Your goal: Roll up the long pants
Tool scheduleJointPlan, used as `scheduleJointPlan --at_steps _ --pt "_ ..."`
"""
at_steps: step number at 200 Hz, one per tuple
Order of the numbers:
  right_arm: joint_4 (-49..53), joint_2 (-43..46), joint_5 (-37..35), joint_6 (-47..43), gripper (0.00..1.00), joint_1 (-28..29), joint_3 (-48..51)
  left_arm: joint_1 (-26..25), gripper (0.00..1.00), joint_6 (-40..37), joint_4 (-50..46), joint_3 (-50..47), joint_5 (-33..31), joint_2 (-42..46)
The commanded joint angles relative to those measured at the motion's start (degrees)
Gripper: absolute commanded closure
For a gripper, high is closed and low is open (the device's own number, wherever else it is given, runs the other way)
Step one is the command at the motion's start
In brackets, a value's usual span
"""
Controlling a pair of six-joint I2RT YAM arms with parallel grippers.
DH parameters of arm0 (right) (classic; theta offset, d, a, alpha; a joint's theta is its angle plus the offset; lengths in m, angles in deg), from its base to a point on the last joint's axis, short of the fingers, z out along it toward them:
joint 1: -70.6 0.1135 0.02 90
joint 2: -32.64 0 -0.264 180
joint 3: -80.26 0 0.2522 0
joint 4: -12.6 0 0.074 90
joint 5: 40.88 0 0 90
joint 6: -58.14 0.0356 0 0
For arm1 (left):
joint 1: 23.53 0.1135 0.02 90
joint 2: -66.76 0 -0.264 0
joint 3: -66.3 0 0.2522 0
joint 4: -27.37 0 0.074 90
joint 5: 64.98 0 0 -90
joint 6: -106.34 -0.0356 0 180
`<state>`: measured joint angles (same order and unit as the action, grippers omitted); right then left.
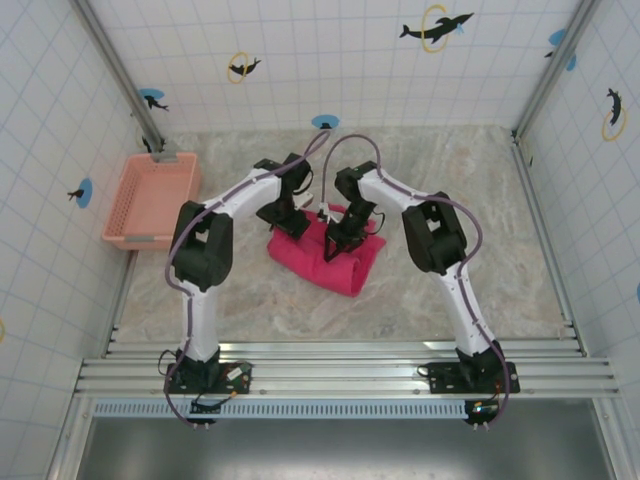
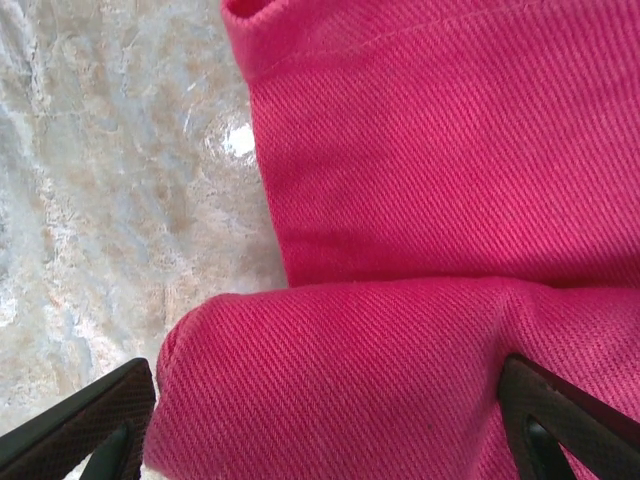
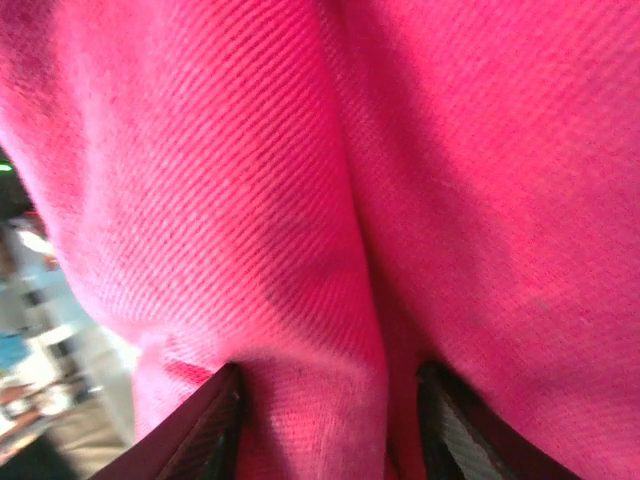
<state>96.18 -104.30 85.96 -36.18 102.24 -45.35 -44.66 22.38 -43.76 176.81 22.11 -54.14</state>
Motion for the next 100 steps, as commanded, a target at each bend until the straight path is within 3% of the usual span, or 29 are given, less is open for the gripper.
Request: scheduleJointPlan --at_steps 1,41,64,100 --pt "-7.09 7.54 -22.99 -2.55 0.46 -0.05 6.12 0.14 0.1 0.71 -2.24 0.47 -2.13 -3.77" --pt "-16.8 22.9 -35.09 -6.76 0.34 3.94 20.76 0.19 0.1 0.02 -2.14 0.25 -1.78 -4.24" --pt "-24.71 31.05 -40.79 -7.92 0.19 9.8 30.63 0.12 0.1 -0.32 -2.37 0.44 -1.22 -4.51" --pt "-29.51 36.6 -44.92 -6.44 0.17 17.0 35.45 0.16 0.1 -0.88 -3.11 0.72 -1.4 -4.78"
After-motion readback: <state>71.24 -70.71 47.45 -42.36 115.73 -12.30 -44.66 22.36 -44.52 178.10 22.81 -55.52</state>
